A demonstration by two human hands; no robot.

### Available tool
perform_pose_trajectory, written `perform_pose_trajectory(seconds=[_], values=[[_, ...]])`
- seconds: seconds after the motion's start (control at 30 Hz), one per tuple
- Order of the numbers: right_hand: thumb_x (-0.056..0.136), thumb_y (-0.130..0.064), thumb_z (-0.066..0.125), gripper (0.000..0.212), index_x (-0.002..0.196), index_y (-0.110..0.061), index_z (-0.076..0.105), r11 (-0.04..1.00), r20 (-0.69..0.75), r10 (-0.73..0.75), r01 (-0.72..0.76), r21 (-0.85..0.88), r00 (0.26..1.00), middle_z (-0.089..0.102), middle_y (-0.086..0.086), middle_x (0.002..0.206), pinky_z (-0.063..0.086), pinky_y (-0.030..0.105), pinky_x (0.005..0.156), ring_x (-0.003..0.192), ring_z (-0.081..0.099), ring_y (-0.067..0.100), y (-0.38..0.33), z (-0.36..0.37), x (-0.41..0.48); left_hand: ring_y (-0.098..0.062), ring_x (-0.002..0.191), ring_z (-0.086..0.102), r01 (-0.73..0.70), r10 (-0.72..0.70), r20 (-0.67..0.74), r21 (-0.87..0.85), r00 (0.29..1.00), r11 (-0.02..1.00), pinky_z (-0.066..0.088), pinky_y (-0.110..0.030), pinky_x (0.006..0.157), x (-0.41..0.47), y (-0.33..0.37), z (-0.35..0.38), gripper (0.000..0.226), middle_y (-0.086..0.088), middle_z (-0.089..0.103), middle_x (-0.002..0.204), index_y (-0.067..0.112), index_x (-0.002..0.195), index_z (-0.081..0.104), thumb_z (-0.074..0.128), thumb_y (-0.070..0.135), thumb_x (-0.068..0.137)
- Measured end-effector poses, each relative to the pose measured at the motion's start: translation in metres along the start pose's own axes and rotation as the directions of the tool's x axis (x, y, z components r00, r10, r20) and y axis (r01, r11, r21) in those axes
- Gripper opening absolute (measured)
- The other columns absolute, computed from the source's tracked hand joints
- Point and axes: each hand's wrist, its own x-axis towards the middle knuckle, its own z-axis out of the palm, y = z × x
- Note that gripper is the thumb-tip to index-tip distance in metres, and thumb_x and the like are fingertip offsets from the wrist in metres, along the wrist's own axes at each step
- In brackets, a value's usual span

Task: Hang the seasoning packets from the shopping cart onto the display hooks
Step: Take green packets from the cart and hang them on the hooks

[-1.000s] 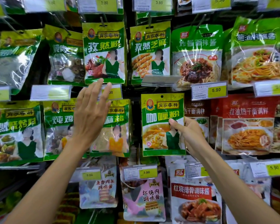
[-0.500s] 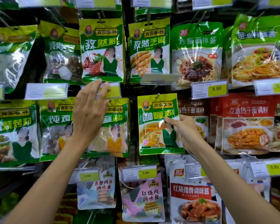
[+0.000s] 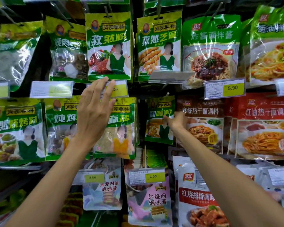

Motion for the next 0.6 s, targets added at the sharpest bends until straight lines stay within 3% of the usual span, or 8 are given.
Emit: perform_pose_trajectory(seconds=[0.17,0.33,0.5,0.6], values=[[0.088,-0.023,0.069,0.021,0.092,-0.004,0.061,1.000,0.007,0.000,0.000,-0.001,1.000,0.059,0.009,0.086,0.036,0.028,0.067,0.081,0.054,0.021,0.006,0.004,0.011,-0.032,0.126,0.041,0.003,-0.003,-0.002,0.002,1.000,1.000,0.037,-0.044,0.106,0.000,0.000,0.001,0.041,-0.022,0.051,0.135,0.000,0.135,0.048,0.054,0.016,0.098],[0.091,-0.025,0.066,0.027,0.099,0.001,0.060,1.000,-0.007,-0.020,0.020,-0.012,1.000,0.059,0.011,0.090,0.035,0.027,0.055,0.086,0.056,0.024,0.008,0.003,0.004,-0.034,0.126,0.044,0.001,-0.001,-0.005,-0.002,1.000,1.000,0.036,-0.043,0.106,0.000,0.002,-0.002,0.039,-0.022,0.051,0.135,0.000,0.135,0.048,0.052,0.015,0.099],[0.095,-0.014,0.059,0.026,0.116,0.002,0.058,0.992,-0.037,-0.126,0.127,0.007,0.991,0.064,0.017,0.106,0.047,0.039,0.086,0.103,0.059,0.030,0.008,-0.005,-0.026,-0.036,0.127,0.046,0.030,-0.030,0.015,-0.040,0.999,0.999,0.035,-0.043,0.107,0.001,0.006,-0.010,0.038,-0.021,0.049,0.139,-0.002,0.135,0.048,0.048,0.014,0.101],[0.097,-0.011,0.054,0.032,0.127,-0.002,0.052,0.980,-0.032,-0.197,0.197,0.020,0.980,0.061,0.018,0.122,0.046,0.042,0.099,0.116,0.055,0.030,0.004,-0.014,-0.051,-0.036,0.128,0.047,0.046,-0.045,0.017,-0.067,0.999,0.997,0.035,-0.043,0.108,0.001,0.014,-0.019,0.037,-0.021,0.048,0.140,-0.002,0.134,0.049,0.048,0.012,0.100]])
